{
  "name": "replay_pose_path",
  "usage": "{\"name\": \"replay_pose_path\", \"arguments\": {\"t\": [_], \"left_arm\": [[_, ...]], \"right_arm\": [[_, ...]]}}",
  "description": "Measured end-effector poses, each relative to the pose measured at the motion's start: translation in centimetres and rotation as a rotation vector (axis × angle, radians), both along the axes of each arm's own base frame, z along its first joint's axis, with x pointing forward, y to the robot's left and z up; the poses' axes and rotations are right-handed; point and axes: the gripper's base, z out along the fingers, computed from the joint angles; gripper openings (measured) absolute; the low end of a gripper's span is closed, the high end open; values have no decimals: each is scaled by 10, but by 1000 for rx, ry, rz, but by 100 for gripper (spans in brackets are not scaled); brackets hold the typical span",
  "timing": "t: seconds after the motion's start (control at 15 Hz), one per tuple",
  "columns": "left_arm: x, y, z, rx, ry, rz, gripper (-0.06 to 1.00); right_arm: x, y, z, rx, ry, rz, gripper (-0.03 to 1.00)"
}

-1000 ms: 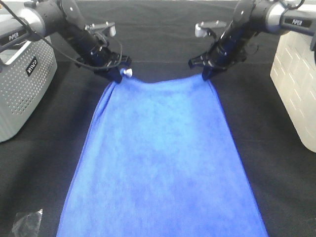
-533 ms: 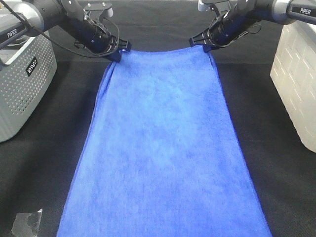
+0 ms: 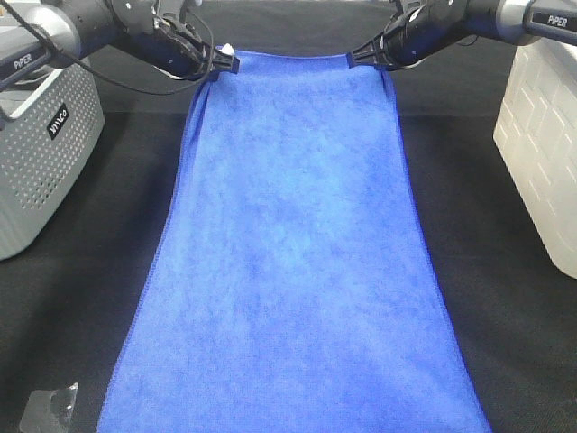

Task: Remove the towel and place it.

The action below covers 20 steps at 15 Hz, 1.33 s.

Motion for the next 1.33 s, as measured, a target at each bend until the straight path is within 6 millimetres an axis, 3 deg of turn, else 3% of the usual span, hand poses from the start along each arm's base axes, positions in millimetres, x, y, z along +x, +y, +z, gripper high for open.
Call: {"name": "replay_pose_path", "arguments": {"t": [0.4,0.73,1.0,1.07,1.13,1.27,1.33], "left_arm": [[4,2,-4,26,-46,12,0],[8,3,-45,40,-27,27,0],[10,3,-64,45,-31,38,0],[10,3,-66,44,-33,40,0],[11,4,-69,42,-49,48,6],[13,4,-70,38,-78,59,32],[14,5,-68,35,-98,65,53]], "right_arm": [[4,0,-25,-1,7,-7,0],[6,0,-42,-1,14,-11,0],[6,1,-63,31,38,-28,4],[6,1,-66,39,45,-32,10],[6,1,-66,41,45,-33,27],[6,1,-66,41,45,-34,57],[7,-2,-67,41,50,-37,68]]}}
